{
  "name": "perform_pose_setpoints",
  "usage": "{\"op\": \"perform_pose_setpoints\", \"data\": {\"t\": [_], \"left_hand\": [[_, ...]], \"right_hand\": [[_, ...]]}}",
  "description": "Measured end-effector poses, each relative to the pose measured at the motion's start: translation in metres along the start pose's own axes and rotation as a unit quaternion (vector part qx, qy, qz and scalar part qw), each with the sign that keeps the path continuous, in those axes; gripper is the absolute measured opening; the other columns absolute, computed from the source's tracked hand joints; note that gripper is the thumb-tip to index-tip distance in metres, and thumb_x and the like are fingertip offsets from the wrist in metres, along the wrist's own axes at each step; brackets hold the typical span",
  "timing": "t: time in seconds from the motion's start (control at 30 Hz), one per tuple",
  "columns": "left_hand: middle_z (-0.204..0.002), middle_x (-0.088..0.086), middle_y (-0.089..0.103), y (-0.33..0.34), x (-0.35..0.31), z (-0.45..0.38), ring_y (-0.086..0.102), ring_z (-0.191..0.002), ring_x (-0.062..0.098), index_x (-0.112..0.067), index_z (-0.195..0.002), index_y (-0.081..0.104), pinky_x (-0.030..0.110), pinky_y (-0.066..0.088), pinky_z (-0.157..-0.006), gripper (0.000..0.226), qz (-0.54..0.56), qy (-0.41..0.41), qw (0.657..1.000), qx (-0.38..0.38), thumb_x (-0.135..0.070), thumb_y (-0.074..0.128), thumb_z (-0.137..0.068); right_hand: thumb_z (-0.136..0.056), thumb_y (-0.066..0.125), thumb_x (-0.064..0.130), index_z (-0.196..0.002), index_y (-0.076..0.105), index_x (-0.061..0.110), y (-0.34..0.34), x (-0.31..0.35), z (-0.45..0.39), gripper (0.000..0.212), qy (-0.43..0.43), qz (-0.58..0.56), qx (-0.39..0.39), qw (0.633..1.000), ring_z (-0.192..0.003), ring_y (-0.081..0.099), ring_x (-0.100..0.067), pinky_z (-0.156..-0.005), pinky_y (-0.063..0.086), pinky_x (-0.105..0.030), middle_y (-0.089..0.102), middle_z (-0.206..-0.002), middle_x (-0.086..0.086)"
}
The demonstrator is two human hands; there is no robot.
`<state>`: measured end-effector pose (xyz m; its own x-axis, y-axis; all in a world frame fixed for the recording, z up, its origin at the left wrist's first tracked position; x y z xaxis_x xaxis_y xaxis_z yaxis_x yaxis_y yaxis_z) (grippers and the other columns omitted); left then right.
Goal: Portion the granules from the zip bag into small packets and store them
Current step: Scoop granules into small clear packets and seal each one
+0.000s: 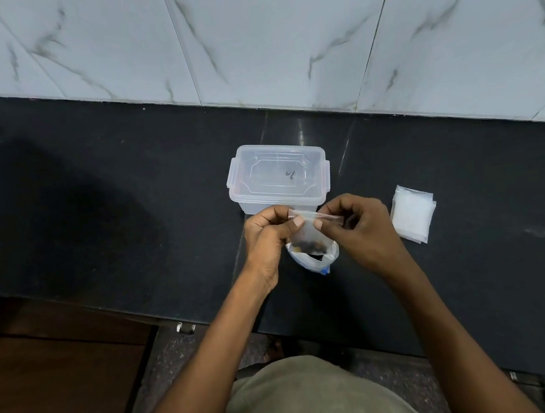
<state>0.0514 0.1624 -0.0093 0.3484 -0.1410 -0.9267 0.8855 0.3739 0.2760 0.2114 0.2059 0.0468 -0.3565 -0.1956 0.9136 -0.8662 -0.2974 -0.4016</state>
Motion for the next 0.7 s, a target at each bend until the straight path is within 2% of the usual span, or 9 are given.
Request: {"op": "perform_pose_setpoints", "data": {"t": [0.13, 0.23, 0.47, 0.6, 0.7], "left_hand": [[-0.07, 0.0, 0.068, -0.003, -0.001, -0.001, 0.063, -0.072, 0.015, -0.007, -0.069, 0.069, 0.025, 0.053, -0.065, 0.025, -0.011, 0.006, 1.0, -0.013, 0.016, 0.067, -0.079], [-0.072, 0.002, 0.069, -0.007, -0.002, -0.002, 0.063, -0.074, 0.017, -0.009, -0.066, 0.071, 0.027, 0.053, -0.067, 0.029, -0.021, 0.012, 0.999, -0.023, 0.017, 0.068, -0.076], [-0.074, 0.007, 0.069, -0.001, -0.003, 0.003, 0.065, -0.071, 0.011, 0.006, -0.084, 0.069, 0.022, 0.054, -0.068, 0.005, -0.061, 0.037, 0.997, -0.001, 0.011, 0.07, -0.083], [-0.072, 0.005, 0.069, -0.006, -0.01, 0.001, 0.065, -0.068, 0.009, 0.01, -0.083, 0.07, 0.021, 0.054, -0.068, 0.007, -0.091, 0.048, 0.995, -0.015, 0.016, 0.071, -0.079], [-0.07, 0.004, 0.071, -0.004, -0.014, 0.001, 0.067, -0.069, 0.012, 0.006, -0.073, 0.071, 0.024, 0.054, -0.07, 0.014, -0.122, 0.049, 0.991, -0.007, 0.019, 0.072, -0.071]], "right_hand": [[-0.086, 0.079, 0.013, -0.087, 0.075, 0.015, 0.005, 0.003, 0.001, 0.005, -0.011, 0.029, 0.009, 0.999, -0.077, 0.068, -0.014, -0.068, 0.055, -0.024, 0.073, -0.083, 0.004], [-0.085, 0.08, 0.011, -0.084, 0.076, 0.013, 0.005, 0.002, 0.002, 0.005, -0.009, 0.034, 0.002, 0.999, -0.075, 0.068, -0.014, -0.066, 0.054, -0.022, 0.073, -0.08, 0.003], [-0.081, 0.081, 0.003, -0.078, 0.075, 0.01, -0.002, 0.004, 0.0, 0.009, -0.01, 0.041, -0.037, 0.998, -0.07, 0.066, -0.012, -0.063, 0.048, -0.012, 0.071, -0.075, 0.0], [-0.084, 0.079, 0.01, -0.079, 0.074, 0.014, 0.006, 0.003, 0.001, 0.008, -0.003, 0.043, 0.011, 0.999, -0.068, 0.063, -0.013, -0.062, 0.049, -0.021, 0.07, -0.074, 0.004], [-0.083, 0.082, 0.016, -0.079, 0.074, 0.017, 0.014, 0.007, 0.002, 0.009, -0.009, 0.047, 0.035, 0.998, -0.061, 0.053, -0.004, -0.058, 0.042, -0.016, 0.067, -0.071, 0.009]]}}
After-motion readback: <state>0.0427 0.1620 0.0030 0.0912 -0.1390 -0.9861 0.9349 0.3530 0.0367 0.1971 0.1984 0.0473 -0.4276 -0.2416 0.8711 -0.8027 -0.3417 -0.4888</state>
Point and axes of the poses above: each hand's wrist, its own z-axis away from the middle knuckle, its own y-axis out of the palm, x = y × z, the point moved 10 cm from there along -z, towards the middle knuckle
